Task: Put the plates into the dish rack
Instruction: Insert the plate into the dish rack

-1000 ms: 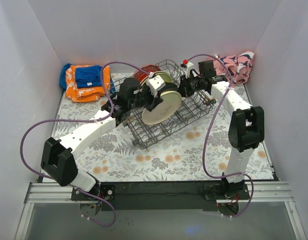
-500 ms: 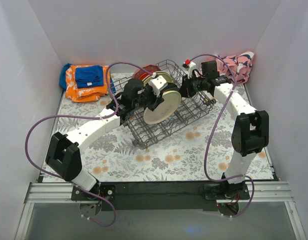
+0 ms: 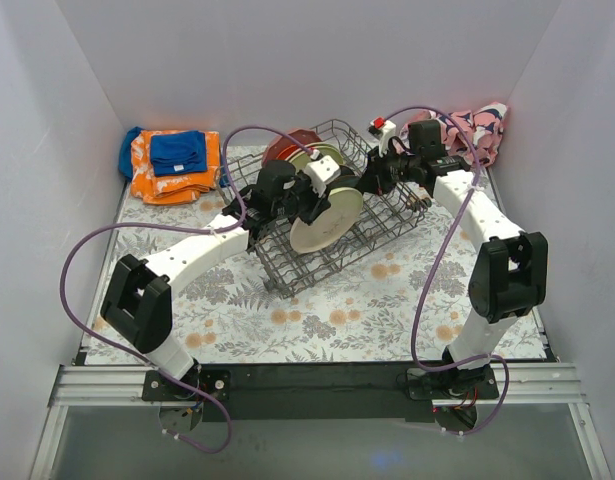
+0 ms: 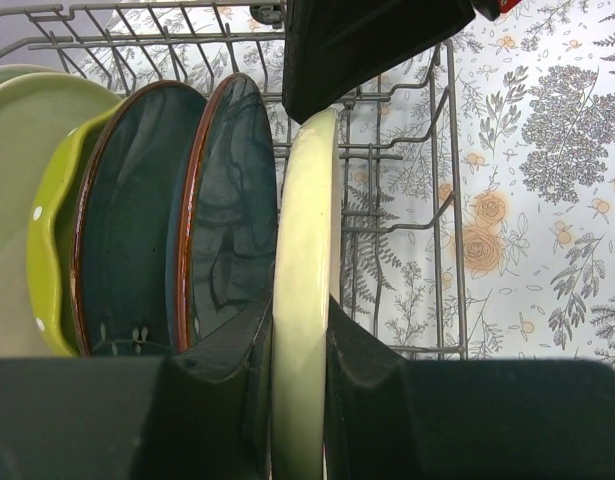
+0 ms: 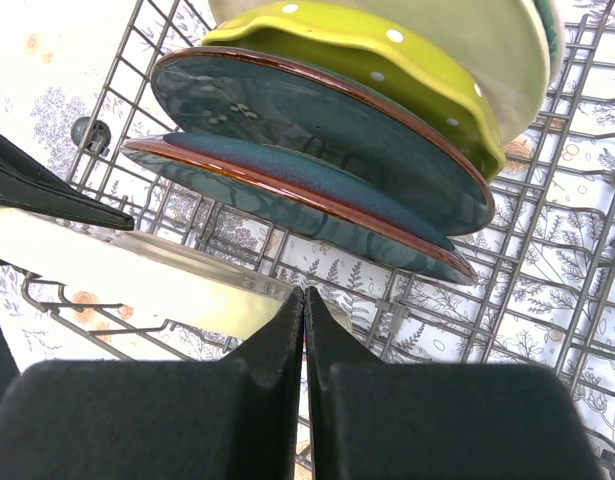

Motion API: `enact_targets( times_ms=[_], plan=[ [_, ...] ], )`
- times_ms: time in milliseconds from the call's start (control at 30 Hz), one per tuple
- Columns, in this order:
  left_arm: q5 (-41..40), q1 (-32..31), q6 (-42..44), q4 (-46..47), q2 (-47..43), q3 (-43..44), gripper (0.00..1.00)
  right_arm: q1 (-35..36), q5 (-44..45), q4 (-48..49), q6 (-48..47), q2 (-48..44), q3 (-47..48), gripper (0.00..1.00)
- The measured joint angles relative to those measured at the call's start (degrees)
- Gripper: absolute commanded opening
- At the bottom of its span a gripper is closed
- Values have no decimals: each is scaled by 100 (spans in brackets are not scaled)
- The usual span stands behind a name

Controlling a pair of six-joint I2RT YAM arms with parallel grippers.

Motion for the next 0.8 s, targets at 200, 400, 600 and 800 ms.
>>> enact_targets(
  times_ms=[200,400,600,800],
  plan=[
    [-20,-11,0,2,195,168,0,-50,24,9,-28,-61,-11,6],
    [-85,-26,4,13,356,286,0,-155,46,-2,-22,-225,-72,18],
    [-92,-26,-7,103,442,354,0,-264,70,-2,-22,-343,-109,28],
    [-90,-44,-9,238,629,372,0,-363,90,-9,-35,-398,-188,32]
  ],
)
